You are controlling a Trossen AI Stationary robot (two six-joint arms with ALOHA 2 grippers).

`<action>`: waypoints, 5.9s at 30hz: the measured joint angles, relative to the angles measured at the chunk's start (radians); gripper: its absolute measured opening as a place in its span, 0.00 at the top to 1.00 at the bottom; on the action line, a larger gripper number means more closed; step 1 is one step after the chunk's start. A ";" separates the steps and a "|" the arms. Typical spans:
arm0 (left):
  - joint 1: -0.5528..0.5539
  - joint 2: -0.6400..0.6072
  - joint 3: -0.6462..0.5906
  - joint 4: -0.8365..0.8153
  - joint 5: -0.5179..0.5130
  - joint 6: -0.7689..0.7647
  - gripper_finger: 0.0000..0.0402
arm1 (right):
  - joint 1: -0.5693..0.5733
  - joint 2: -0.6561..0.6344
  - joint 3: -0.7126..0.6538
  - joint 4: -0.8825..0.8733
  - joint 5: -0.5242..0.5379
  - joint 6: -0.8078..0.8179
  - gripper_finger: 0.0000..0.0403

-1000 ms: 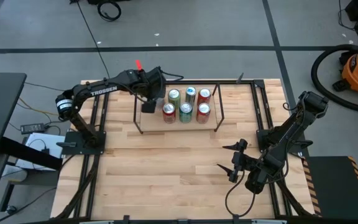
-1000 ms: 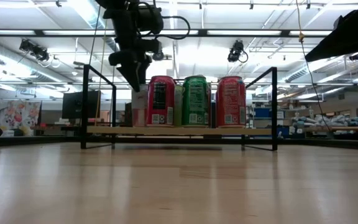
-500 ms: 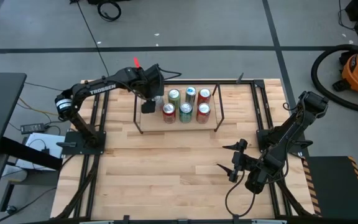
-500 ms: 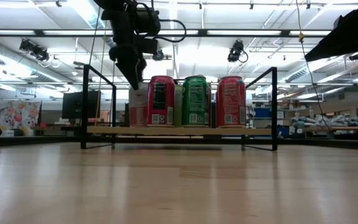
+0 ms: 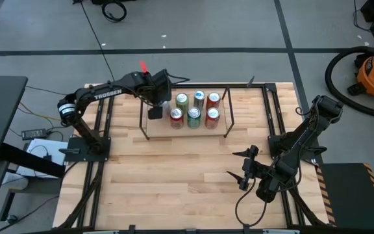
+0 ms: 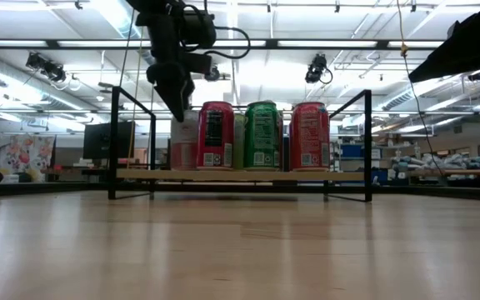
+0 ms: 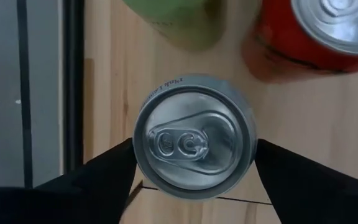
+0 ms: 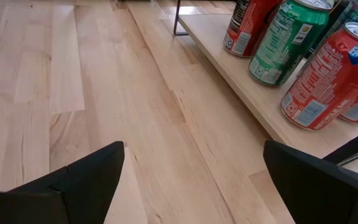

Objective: Place canned beverage on shelf
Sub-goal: Return to Home Position

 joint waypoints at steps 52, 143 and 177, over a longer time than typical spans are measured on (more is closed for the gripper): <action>-0.033 -0.046 0.001 0.025 -0.164 -0.039 0.09 | 0.000 0.000 0.000 0.027 -0.001 -0.018 0.02; -0.580 -1.246 -1.062 0.958 -0.174 -0.469 0.52 | -0.546 -1.350 -0.543 0.378 -0.403 -0.881 0.14; -0.717 -1.627 -1.261 0.972 -0.084 -0.526 0.52 | -0.618 -1.353 -0.660 0.378 -0.281 -0.540 0.14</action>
